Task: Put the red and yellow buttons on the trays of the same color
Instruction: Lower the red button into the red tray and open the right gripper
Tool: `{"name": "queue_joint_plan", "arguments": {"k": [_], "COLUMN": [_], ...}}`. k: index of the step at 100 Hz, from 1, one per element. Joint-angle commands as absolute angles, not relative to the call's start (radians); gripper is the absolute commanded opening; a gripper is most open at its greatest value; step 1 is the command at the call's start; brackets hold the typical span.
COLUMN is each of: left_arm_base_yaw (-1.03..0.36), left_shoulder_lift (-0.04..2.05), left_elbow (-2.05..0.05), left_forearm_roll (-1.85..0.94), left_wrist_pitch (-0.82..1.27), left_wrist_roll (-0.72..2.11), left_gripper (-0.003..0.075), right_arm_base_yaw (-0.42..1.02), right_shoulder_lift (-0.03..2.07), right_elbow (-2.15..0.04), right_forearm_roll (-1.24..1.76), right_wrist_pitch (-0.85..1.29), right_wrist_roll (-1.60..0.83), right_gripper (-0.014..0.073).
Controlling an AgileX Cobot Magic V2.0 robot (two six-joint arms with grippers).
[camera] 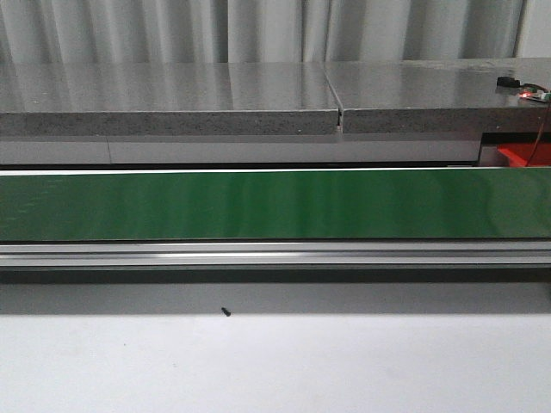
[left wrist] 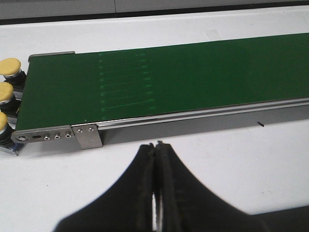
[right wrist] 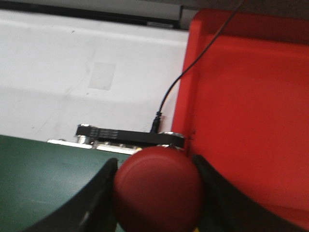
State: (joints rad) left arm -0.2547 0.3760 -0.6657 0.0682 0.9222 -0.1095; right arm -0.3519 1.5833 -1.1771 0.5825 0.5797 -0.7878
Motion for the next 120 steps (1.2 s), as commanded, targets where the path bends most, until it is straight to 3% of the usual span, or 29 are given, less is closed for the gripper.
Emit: {"name": "queue_joint_plan", "arguments": {"k": [1, 59, 106, 113, 120], "left_arm_base_yaw": [-0.263, -0.263, -0.263, -0.263, -0.263], "left_shoulder_lift": [0.383, 0.383, 0.383, 0.383, 0.383], "left_elbow": [-0.690, -0.690, -0.690, -0.690, -0.690], "left_forearm_roll": [0.065, 0.065, 0.065, 0.065, 0.065], "left_wrist_pitch": [0.858, 0.858, 0.858, 0.858, 0.858], "left_wrist_roll": [-0.117, -0.117, -0.117, -0.117, -0.117], "left_gripper": [-0.0019, -0.0019, -0.0019, -0.0019, -0.0019], "right_arm_base_yaw": [-0.379, -0.387, -0.387, -0.387, -0.387], "right_shoulder_lift": [1.574, 1.855, 1.991, 1.992, 1.992], "right_elbow": [-1.228, -1.495, -1.522, -1.522, -1.522], "right_forearm_roll": [0.605, 0.630, 0.675, 0.675, 0.675], "right_wrist_pitch": [0.519, 0.556, 0.478, 0.481, 0.481], "right_wrist_roll": [-0.791, -0.742, -0.742, -0.743, -0.743], "right_gripper": [0.0267, 0.0267, 0.0268, 0.0290, 0.0391]}}
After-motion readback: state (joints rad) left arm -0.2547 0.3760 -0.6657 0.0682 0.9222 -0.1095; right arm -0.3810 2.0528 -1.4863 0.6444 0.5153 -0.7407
